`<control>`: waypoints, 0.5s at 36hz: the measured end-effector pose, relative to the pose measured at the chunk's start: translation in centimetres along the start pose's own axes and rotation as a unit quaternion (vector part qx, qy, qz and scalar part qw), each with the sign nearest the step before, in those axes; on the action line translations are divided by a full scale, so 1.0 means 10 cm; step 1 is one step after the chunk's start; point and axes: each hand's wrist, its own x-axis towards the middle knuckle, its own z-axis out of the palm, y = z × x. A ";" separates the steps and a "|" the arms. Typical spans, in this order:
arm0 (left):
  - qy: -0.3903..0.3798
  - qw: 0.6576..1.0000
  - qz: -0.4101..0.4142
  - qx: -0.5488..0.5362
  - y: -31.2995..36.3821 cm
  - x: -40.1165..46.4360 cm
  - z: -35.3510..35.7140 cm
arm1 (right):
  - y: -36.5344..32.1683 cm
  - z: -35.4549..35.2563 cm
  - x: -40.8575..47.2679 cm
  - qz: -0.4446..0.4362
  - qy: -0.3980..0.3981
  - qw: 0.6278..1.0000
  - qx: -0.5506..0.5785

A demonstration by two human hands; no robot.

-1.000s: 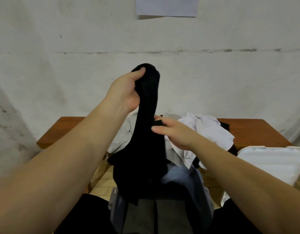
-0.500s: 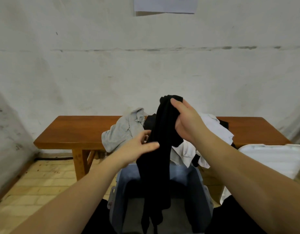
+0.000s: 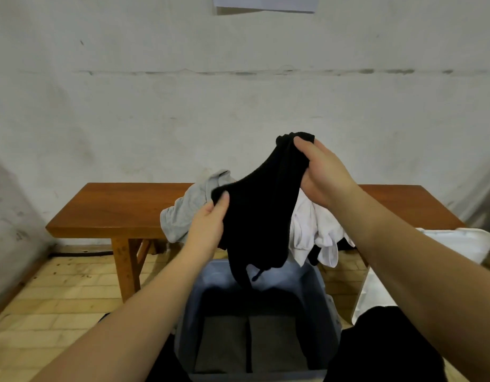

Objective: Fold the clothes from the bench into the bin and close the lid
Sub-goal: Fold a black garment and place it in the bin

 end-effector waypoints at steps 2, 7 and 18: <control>0.007 1.000 0.002 -0.021 0.13 0.06 -0.07 | -0.04 -0.12 0.02 0.026 -0.020 0.996 -0.085; 0.030 0.997 -0.033 -0.068 0.37 0.27 -0.44 | -0.14 -0.61 0.12 0.123 0.004 0.941 -0.317; 0.137 0.976 -0.115 -0.126 0.57 0.35 -1.03 | -0.06 -1.23 0.16 0.088 0.129 0.919 -0.362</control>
